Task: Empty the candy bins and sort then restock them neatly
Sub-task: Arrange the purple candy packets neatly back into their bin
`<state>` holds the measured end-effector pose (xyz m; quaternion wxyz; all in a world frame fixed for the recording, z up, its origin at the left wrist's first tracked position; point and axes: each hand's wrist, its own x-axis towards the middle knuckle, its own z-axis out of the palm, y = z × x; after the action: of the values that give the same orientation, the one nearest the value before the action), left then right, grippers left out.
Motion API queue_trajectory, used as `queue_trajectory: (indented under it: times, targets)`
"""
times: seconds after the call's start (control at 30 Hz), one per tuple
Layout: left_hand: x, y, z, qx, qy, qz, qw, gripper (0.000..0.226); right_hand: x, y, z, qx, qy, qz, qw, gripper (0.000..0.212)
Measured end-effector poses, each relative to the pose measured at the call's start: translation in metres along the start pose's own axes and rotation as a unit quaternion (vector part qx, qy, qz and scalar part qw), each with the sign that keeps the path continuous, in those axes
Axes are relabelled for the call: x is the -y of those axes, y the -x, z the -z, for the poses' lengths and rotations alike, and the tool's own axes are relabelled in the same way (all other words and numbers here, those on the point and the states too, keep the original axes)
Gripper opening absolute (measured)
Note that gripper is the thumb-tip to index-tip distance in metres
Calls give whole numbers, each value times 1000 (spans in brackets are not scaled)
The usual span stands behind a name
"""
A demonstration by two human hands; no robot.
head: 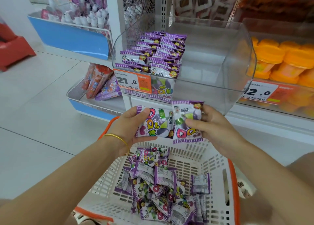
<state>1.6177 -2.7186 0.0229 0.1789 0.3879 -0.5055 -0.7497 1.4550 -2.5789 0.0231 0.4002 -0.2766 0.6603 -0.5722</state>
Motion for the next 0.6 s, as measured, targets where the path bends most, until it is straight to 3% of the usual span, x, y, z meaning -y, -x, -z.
queue_trajectory:
  times: [0.2, 0.47, 0.6]
  targets:
    - [-1, 2, -7, 5, -61, 19, 998, 22, 0, 3, -4, -21, -16, 14, 1000, 21]
    - [2, -2, -18, -28, -14, 27, 999, 24, -9, 0, -14, -94, -135, -56, 985, 35]
    - [1, -1, -15, -10, 40, 5, 999, 17, -7, -1, -13, -57, -184, -107, 975, 38]
